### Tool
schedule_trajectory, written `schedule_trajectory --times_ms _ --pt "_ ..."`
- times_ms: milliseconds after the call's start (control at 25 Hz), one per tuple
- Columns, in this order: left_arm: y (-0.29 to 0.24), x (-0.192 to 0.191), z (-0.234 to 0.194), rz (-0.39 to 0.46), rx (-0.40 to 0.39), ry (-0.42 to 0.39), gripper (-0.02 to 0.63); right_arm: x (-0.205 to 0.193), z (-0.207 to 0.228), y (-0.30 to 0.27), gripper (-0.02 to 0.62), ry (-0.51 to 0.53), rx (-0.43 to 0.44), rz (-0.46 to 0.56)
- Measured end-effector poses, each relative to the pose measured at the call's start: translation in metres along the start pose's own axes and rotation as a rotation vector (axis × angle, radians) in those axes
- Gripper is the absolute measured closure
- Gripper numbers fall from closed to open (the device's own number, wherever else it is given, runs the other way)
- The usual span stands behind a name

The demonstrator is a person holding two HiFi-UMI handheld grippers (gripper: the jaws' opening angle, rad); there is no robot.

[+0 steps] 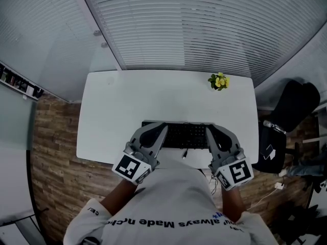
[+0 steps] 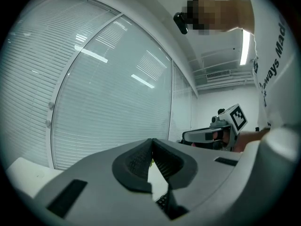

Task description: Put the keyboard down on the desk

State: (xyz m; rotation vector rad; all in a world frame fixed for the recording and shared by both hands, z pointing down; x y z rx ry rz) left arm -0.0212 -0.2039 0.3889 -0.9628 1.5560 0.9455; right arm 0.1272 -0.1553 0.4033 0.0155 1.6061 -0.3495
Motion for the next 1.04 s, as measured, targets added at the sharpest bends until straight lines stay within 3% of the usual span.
schedule_trajectory --times_ms 1040 --pt "0.0007 -0.0002 -0.0068 -0.005 0.015 0.005 0.583 0.0018 0.0007 -0.0054 0.574 0.045 -0.021 0.002"
Point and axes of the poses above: the fingertips, and each gripper's own axes: y backward along the fingers, z to its right, x out of its top, the point moved 2 cm from there along y, backward along the fingers, and after that the axes turned 11 degrees about -x, right-handed, at the moved point
